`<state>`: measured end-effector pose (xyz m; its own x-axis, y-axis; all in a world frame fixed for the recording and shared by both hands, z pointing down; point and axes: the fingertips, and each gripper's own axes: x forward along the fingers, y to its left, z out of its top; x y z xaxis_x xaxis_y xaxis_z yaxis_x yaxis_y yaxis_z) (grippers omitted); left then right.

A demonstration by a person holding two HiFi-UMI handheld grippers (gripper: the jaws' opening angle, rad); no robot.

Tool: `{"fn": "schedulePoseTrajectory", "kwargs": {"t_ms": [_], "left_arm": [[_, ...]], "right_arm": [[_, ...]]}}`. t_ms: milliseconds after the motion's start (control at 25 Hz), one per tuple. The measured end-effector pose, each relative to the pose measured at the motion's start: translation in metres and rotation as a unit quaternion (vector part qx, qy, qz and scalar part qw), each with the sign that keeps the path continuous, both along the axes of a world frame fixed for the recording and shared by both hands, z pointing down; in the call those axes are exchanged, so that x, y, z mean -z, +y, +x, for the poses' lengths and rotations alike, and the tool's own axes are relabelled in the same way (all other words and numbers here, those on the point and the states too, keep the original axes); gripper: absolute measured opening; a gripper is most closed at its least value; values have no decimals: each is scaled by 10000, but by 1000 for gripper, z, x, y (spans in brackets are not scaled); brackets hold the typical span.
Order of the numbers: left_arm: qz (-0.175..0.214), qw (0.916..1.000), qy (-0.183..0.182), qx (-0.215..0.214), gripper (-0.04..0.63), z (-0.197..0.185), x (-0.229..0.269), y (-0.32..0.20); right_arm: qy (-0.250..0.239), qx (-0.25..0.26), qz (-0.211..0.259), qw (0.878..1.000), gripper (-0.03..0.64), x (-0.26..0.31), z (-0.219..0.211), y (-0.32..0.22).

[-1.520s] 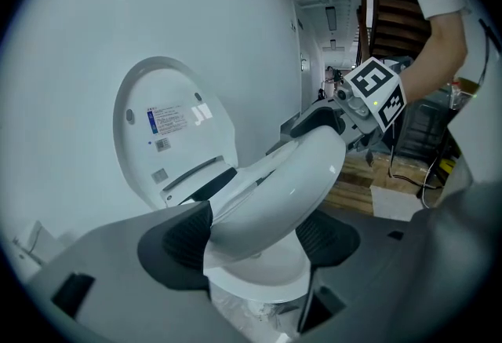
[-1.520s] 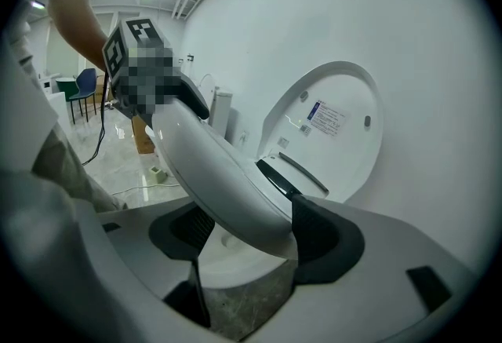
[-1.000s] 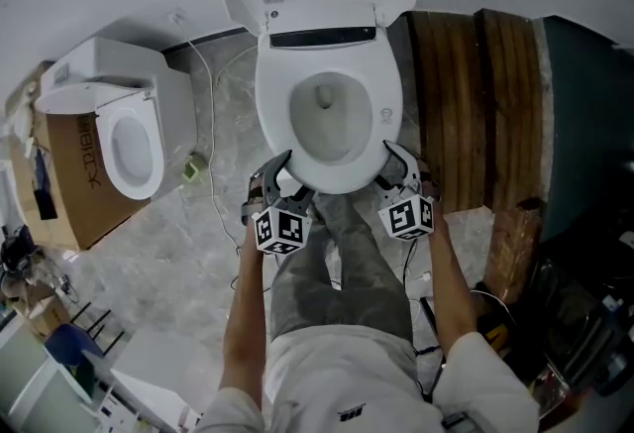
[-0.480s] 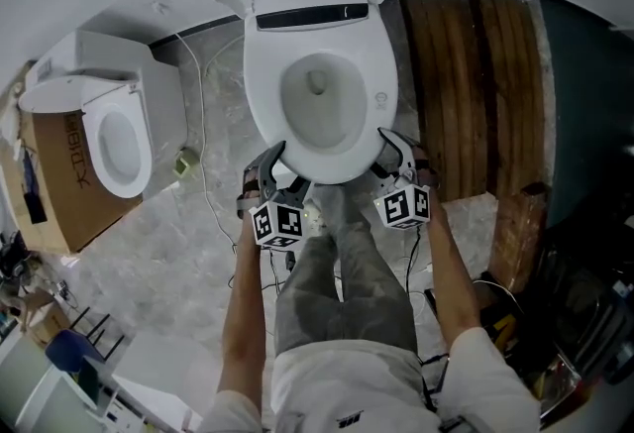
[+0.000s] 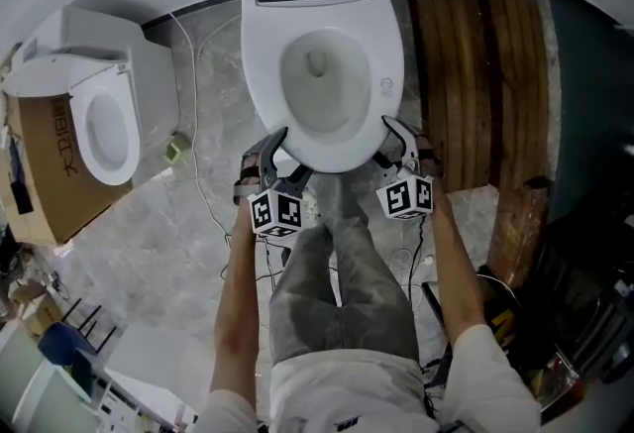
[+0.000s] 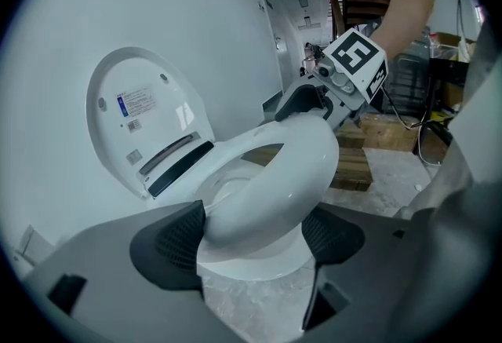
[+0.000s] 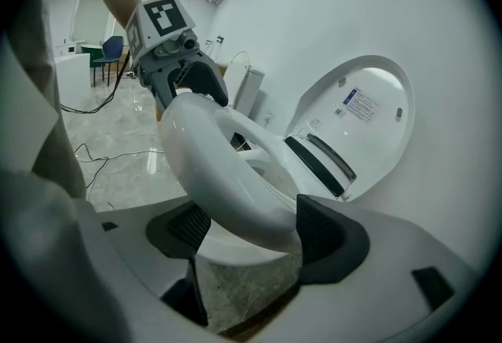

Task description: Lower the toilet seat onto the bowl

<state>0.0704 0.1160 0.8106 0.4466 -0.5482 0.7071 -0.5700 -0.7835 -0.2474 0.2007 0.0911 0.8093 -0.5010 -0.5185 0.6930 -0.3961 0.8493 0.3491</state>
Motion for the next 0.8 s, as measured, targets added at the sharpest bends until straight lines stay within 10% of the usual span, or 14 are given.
{"fn": "schedulePoseTrajectory", "kwargs": {"t_ms": [800], "left_arm": [[-241, 9982, -395, -393, 430, 3, -80, 26]], "right_arm": [[407, 577, 7, 9975, 374, -81, 7, 26]]}}
